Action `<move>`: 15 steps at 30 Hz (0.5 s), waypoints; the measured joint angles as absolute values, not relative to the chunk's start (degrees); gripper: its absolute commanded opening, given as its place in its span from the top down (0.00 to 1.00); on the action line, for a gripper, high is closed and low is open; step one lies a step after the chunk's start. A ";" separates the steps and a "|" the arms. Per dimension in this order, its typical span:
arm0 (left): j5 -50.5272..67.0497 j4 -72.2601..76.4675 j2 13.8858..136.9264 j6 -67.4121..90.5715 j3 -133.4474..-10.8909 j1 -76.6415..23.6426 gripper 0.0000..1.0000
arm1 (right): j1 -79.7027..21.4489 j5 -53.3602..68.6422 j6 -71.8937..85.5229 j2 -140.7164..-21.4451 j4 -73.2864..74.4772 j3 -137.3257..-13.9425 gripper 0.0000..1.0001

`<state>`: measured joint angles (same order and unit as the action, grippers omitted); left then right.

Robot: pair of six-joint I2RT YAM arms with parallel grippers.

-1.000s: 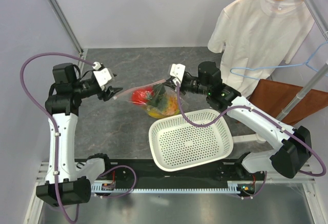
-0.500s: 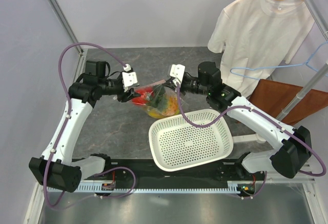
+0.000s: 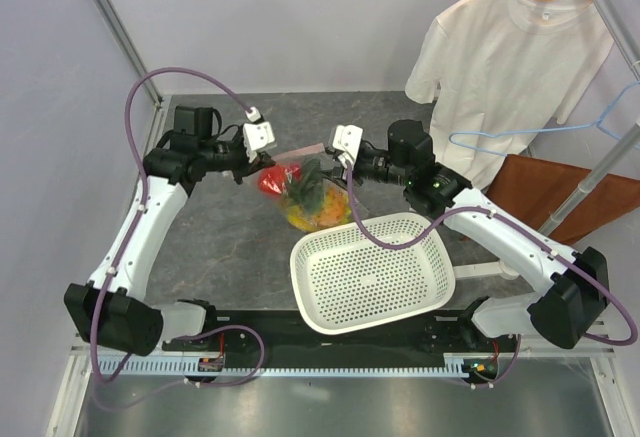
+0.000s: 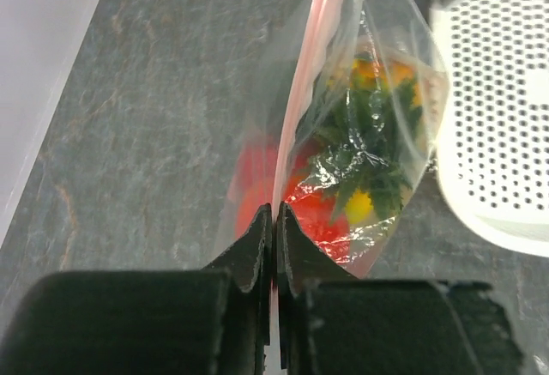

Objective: Place the food in the zip-top bag and seal the zipper
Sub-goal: Place the zipper food storage bag at the center of the board.

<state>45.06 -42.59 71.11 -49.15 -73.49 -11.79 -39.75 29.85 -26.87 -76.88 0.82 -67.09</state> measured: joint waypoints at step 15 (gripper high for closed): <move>27.53 -28.47 95.59 -39.66 -98.02 -11.57 0.98 | -39.72 22.98 -21.02 -75.64 0.84 -67.09 0.02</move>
